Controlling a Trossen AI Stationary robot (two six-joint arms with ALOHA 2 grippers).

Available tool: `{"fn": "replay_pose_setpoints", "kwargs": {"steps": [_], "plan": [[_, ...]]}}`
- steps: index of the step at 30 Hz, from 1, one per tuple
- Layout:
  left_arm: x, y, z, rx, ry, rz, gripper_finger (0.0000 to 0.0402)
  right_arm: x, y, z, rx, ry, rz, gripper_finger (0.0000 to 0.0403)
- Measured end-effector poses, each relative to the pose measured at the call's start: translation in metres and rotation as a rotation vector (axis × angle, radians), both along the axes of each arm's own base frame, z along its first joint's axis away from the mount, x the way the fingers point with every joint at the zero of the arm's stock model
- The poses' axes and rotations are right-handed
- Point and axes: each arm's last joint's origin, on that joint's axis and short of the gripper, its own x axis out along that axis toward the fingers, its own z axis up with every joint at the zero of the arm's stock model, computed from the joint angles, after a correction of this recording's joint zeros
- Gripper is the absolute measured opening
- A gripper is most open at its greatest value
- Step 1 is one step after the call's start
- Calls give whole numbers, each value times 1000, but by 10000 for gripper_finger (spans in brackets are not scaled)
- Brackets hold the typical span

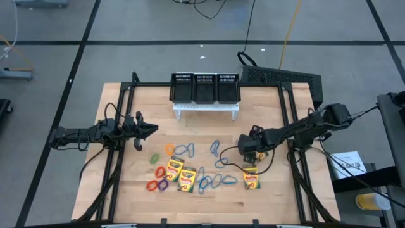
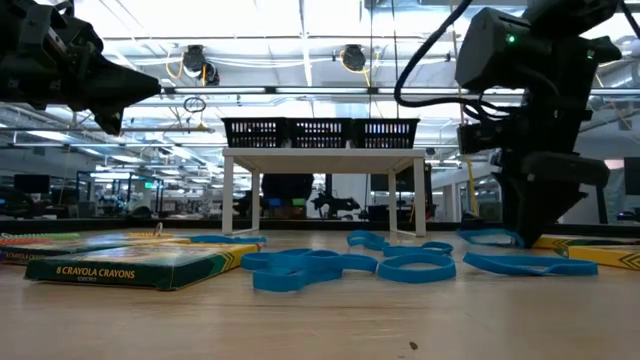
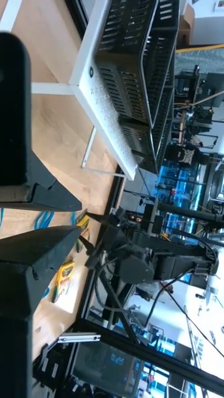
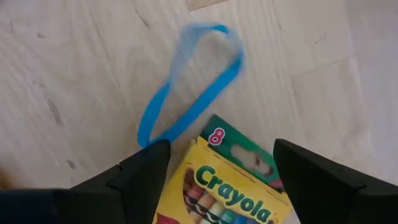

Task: Pick & Place Office Desk Supplies
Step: Put the crayon box into the right black bin

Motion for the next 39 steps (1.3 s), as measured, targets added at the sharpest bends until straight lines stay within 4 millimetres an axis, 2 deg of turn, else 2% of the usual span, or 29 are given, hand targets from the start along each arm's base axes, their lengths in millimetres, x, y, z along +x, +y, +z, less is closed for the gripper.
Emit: {"fn": "replay_pose_setpoints", "kwargs": {"steps": [3, 7, 22, 29, 39], "plan": [[0, 0, 0, 0, 0, -1, 56, -1, -2, 1, 45, 4, -26, 271], [0, 0, 0, 0, 0, -1, 56, -2, -5, 4, 131, -7, -81, 230], [0, 0, 0, 0, 1, -1, 56, -3, -5, 5, 188, 5, -94, 12], [0, 0, 0, 0, 1, -1, 56, -1, -5, 12, 193, -53, -78, 2], [0, 0, 0, 0, 0, -1, 56, -11, -6, 51, 239, -276, -98, 0]]}}
